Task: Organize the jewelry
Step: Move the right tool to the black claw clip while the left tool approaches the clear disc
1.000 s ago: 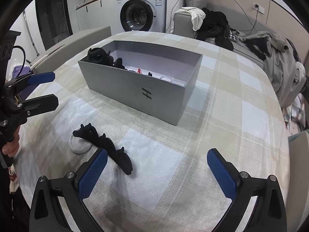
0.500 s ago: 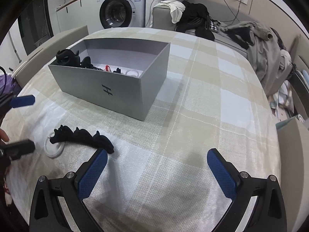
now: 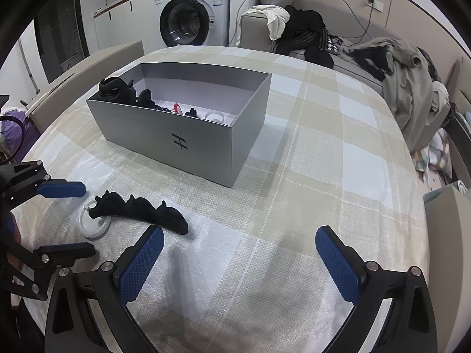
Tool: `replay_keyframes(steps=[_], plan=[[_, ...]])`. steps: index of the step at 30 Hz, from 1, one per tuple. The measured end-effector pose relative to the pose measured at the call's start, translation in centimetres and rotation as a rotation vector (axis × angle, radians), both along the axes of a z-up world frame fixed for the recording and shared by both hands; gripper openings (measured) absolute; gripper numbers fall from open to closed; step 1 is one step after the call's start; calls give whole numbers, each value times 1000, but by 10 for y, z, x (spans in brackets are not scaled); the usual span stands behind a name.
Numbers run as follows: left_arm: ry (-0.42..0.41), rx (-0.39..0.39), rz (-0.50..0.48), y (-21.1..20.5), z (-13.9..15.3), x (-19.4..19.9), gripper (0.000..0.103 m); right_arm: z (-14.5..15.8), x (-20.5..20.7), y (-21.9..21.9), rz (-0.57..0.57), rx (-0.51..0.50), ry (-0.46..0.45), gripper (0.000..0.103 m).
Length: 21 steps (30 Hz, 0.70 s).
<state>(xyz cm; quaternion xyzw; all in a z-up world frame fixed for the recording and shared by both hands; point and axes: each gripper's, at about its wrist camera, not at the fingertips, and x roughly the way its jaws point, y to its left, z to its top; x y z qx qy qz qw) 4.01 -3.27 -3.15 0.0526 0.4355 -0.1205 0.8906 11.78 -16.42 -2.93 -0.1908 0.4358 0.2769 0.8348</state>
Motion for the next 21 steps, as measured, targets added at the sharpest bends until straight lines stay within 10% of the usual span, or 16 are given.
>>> replay_keyframes(steps=[2, 21], plan=[[-6, -7, -1, 0, 1, -1, 35, 0, 0, 0, 2, -1, -1, 103], [-58, -50, 150, 36, 6, -9, 35, -4, -6, 15, 53, 44, 41, 103]])
